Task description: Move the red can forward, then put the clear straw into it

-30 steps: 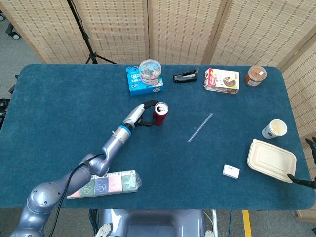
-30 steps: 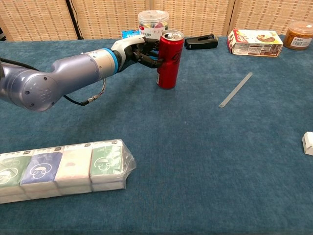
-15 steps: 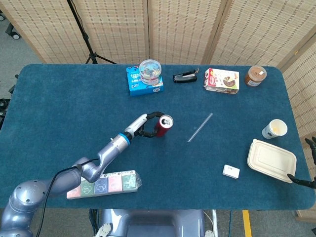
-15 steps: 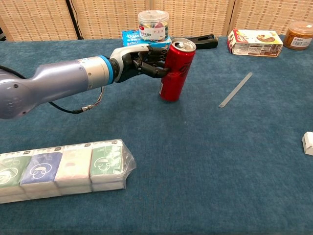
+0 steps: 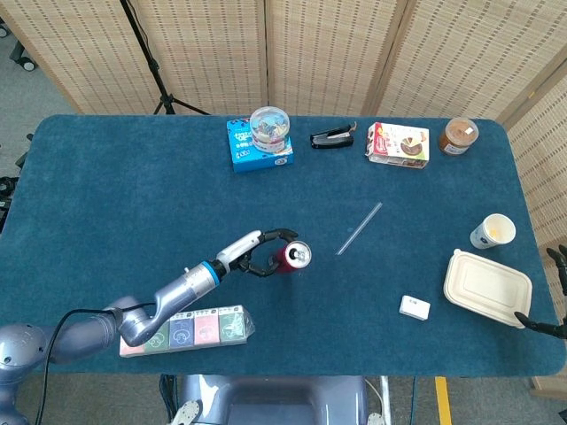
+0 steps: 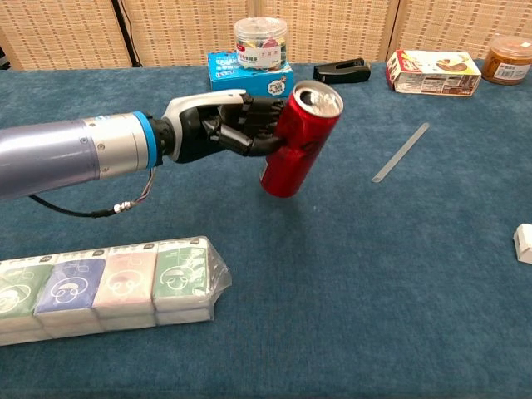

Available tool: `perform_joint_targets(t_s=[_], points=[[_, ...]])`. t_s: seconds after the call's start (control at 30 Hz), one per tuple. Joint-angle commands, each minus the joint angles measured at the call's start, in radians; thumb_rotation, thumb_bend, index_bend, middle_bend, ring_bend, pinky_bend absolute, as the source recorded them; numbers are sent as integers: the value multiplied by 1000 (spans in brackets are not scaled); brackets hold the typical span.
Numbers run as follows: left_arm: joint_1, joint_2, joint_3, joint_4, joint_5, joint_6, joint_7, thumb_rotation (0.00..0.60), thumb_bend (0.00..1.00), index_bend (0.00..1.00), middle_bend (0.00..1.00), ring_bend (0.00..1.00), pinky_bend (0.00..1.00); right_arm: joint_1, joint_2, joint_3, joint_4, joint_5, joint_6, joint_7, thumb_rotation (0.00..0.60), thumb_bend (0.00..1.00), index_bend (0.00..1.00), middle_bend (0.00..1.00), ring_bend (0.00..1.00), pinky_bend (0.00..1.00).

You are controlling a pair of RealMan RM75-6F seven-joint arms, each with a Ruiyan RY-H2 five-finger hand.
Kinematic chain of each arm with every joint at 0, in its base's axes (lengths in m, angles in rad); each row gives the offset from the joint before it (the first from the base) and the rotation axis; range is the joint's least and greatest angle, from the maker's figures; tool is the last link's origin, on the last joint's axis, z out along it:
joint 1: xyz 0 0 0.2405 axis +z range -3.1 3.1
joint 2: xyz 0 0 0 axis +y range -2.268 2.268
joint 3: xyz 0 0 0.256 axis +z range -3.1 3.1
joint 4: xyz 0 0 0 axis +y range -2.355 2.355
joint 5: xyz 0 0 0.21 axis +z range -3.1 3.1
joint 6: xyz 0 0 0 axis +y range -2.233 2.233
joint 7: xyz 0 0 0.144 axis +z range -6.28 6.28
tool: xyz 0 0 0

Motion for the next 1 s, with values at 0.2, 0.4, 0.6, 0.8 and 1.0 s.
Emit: perform_joint_targets(t_s=[0.2,0.4,0.6,0.8,1.0], points=[[3,-20,56,5,51,52,-69,600,479,313,169,100,31,0,-1,0,2,2,-1,0,600,0,0,0,0,0],[-1,-57,79,50,54,57,-111,600,479,312,169,101,31,1,-2,0,5,4,-4,0,600,0,0,0,0,0],[1,-92,109,110,74,84,-174,600,479,311,169,100,31,2,-5,1,8,7,-6,-4,600,0,0,0,0,0],[3,-108,122,150,74,99,-190,600,473,301,169,100,31,4,-6,1,9,8,-11,-6,600,0,0,0,0,0],[3,-116,131,169,79,116,-195,600,432,265,153,47,31,4,-3,-1,7,2,-14,7,600,0,0,0,0,0]])
